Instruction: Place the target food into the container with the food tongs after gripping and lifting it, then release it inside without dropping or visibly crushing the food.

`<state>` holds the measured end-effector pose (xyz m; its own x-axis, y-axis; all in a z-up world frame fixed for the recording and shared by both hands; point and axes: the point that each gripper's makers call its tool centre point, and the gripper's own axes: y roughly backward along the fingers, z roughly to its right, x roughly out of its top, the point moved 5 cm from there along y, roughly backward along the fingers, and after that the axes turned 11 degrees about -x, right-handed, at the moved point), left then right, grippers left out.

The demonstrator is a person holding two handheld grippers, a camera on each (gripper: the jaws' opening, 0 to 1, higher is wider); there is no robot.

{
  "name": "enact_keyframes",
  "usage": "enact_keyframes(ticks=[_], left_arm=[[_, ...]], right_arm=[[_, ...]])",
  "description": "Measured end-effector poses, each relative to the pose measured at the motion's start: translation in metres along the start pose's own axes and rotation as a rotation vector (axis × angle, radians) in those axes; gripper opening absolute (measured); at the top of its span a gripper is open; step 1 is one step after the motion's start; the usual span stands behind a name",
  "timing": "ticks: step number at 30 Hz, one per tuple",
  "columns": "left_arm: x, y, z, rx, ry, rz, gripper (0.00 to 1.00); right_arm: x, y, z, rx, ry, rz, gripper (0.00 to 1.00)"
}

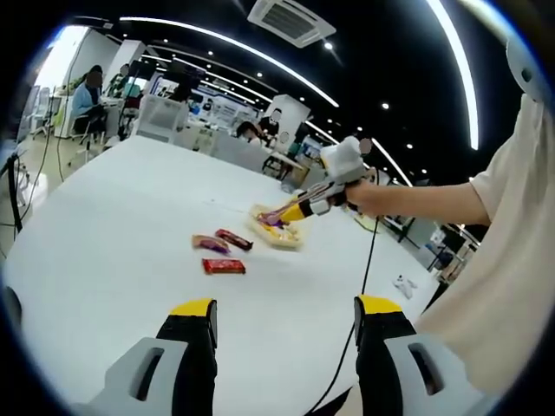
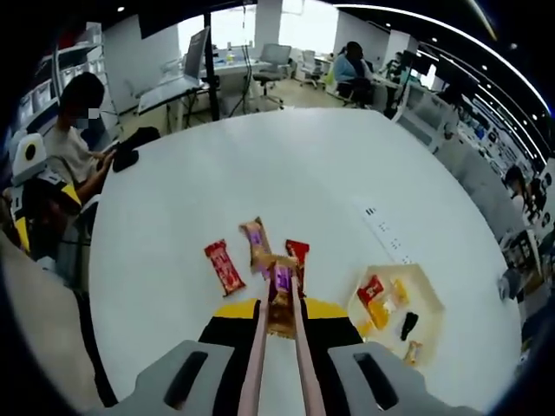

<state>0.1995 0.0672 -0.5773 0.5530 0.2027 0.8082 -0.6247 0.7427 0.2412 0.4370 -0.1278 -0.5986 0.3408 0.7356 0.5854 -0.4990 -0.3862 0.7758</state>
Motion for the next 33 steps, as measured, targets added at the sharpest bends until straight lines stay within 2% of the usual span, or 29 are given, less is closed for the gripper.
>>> enact_keyframes(ticks=[8, 20, 33], left_arm=[[-0.001, -0.003, 0.000, 0.002, 0.009, -0.006, 0.64], [0.008, -0.013, -0.003, -0.004, -0.003, -0.021, 0.63], [0.015, -0.029, -0.004, -0.017, -0.007, -0.032, 0.64]], right_arm=[[-0.003, 0.007, 0.019, -0.031, -0.033, 0.019, 0.17], [-0.011, 0.015, 0.090, -0.146, -0.095, 0.029, 0.18], [-0.017, 0.025, 0.129, -0.204, -0.125, 0.035, 0.18]])
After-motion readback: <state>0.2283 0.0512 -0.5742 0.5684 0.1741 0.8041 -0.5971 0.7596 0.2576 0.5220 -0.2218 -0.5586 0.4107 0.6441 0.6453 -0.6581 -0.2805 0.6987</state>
